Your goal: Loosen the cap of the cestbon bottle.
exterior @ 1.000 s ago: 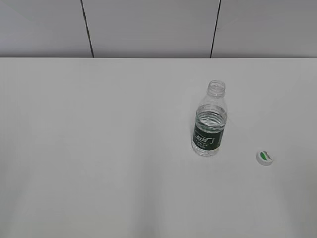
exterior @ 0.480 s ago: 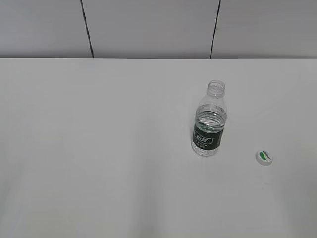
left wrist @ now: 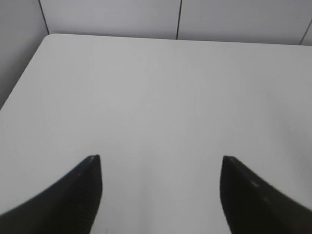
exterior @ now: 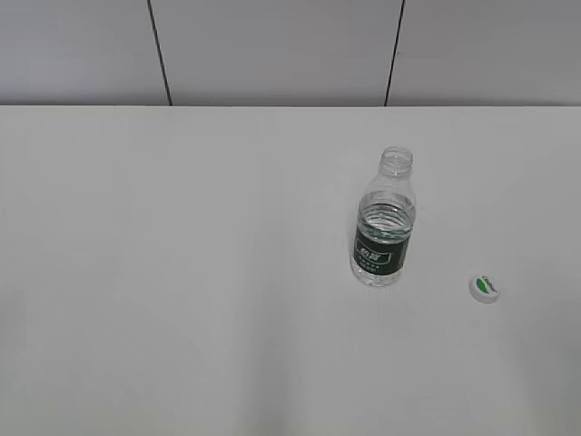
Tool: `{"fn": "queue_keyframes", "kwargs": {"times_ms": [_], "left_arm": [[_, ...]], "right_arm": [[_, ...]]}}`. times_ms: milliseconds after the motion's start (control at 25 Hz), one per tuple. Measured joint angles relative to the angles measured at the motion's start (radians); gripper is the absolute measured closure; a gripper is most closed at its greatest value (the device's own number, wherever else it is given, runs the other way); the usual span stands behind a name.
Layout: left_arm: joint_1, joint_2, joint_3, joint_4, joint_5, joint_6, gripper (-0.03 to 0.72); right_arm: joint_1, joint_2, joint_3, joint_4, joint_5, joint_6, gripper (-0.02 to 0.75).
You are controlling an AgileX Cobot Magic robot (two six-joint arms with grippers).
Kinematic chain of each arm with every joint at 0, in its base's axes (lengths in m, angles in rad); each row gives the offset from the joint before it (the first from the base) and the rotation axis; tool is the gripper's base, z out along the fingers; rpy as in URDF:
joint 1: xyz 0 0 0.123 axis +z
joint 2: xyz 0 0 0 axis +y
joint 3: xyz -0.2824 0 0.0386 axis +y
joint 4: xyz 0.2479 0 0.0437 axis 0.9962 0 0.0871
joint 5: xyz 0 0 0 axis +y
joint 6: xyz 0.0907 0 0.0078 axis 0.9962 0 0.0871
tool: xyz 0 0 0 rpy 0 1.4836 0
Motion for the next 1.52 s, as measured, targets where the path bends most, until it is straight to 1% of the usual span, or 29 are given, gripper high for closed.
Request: {"fn": "queue_keyframes", "kwargs": {"times_ms": [80, 320, 400, 560, 840, 1520], "left_arm": [[0.02, 0.0, 0.0, 0.0, 0.0, 0.0, 0.114], [0.07, 0.0, 0.0, 0.0, 0.0, 0.0, 0.113], [0.085, 0.0, 0.0, 0.0, 0.0, 0.0, 0.114], [0.093, 0.0, 0.0, 0.0, 0.0, 0.0, 0.114], [0.093, 0.0, 0.0, 0.0, 0.0, 0.0, 0.114], [0.093, 0.0, 0.0, 0.0, 0.0, 0.0, 0.125]], "right_arm": [[-0.026, -0.026, 0.0, 0.0, 0.0, 0.0, 0.149], [-0.152, -0.119, 0.0, 0.002, 0.0, 0.0, 0.149], [-0.18, -0.148, 0.0, 0.002, 0.0, 0.0, 0.149], [-0.19, -0.194, 0.0, 0.014, -0.001, 0.0, 0.149], [-0.19, -0.2, 0.0, 0.045, -0.001, 0.001, 0.149], [-0.19, -0.2, 0.0, 0.061, -0.005, 0.003, 0.149]]}}
